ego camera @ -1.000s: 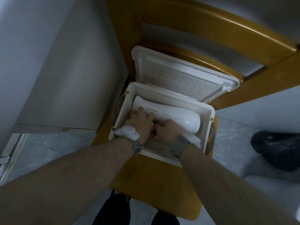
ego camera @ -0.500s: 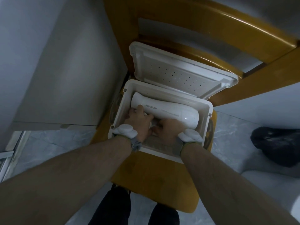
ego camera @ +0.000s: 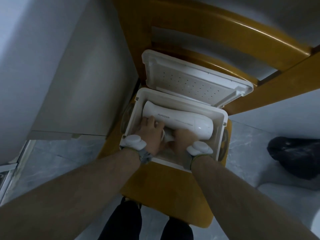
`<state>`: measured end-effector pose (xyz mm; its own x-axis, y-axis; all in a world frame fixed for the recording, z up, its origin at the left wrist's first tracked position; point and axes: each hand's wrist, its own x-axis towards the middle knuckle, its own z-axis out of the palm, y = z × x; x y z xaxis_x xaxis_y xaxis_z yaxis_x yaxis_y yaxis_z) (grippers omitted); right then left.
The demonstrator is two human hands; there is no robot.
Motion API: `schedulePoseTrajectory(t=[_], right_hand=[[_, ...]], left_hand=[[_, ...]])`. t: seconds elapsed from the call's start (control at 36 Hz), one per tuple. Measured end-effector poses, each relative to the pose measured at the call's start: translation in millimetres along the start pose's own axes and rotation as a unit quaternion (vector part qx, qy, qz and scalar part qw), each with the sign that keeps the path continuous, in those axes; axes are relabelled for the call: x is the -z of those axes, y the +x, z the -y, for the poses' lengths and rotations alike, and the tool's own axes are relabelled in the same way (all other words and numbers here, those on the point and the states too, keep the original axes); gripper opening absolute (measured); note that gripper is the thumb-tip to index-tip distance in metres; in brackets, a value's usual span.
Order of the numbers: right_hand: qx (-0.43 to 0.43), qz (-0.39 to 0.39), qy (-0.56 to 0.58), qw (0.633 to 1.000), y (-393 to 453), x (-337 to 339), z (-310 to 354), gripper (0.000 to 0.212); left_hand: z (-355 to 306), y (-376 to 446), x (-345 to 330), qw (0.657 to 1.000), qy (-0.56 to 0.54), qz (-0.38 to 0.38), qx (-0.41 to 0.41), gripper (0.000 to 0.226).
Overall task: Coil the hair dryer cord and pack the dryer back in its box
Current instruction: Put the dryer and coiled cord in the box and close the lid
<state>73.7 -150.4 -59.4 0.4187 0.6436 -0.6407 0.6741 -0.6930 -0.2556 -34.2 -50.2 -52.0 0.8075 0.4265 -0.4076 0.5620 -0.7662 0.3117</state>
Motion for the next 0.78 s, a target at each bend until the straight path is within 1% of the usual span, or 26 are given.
schedulePoseTrajectory(t=[0.08, 0.17, 0.25, 0.31, 0.39, 0.44, 0.47, 0.53, 0.56, 0.58, 0.61, 0.67, 0.72, 0.78], right_hand=[[-0.021, 0.0, 0.037, 0.999, -18, 14, 4, 0.026], [-0.021, -0.001, 0.119, 0.993, -38, 23, 2, 0.033], [-0.04, -0.032, 0.174, 0.983, -54, 31, -3, 0.041], [-0.058, -0.071, 0.192, 0.977, -62, 33, -1, 0.039], [-0.068, -0.119, 0.202, 0.97, -67, 30, 6, 0.034], [-0.062, -0.117, 0.226, 0.965, -63, 28, 14, 0.031], [-0.063, -0.117, 0.242, 0.961, -60, 27, 19, 0.03], [-0.08, -0.13, 0.285, 0.946, -49, 24, 26, 0.026], [-0.094, -0.139, 0.305, 0.938, -43, 21, 27, 0.025], [-0.102, -0.147, 0.314, 0.932, -37, 18, 29, 0.025], [-0.104, -0.149, 0.312, 0.933, -32, 15, 32, 0.025], [-0.093, -0.132, 0.29, 0.943, -21, 7, 37, 0.025], [-0.085, -0.105, 0.251, 0.958, -13, 4, 40, 0.024], [-0.089, -0.085, 0.218, 0.968, -7, 5, 41, 0.025]], left_hand=[[2, -20, 12, 0.999, -0.031, -0.023, -0.024, 0.076], [10, -43, 28, 0.992, -0.077, -0.1, -0.028, 0.067], [23, -63, 35, 0.979, -0.094, -0.181, 0.009, 0.059], [33, -73, 37, 0.973, -0.109, -0.197, 0.054, 0.054], [42, -77, 33, 0.967, -0.144, -0.184, 0.101, 0.048], [46, -74, 29, 0.959, -0.188, -0.167, 0.133, 0.053], [46, -72, 27, 0.947, -0.229, -0.154, 0.164, 0.06], [46, -66, 24, 0.909, -0.318, -0.121, 0.241, 0.076], [45, -62, 22, 0.889, -0.356, -0.099, 0.27, 0.081], [46, -59, 21, 0.877, -0.379, -0.077, 0.286, 0.082], [46, -56, 20, 0.875, -0.381, -0.054, 0.293, 0.08], [45, -49, 22, 0.887, -0.343, -0.024, 0.308, 0.067], [43, -44, 24, 0.893, -0.31, -0.016, 0.326, 0.055], [40, -41, 24, 0.896, -0.291, -0.017, 0.335, 0.05]])
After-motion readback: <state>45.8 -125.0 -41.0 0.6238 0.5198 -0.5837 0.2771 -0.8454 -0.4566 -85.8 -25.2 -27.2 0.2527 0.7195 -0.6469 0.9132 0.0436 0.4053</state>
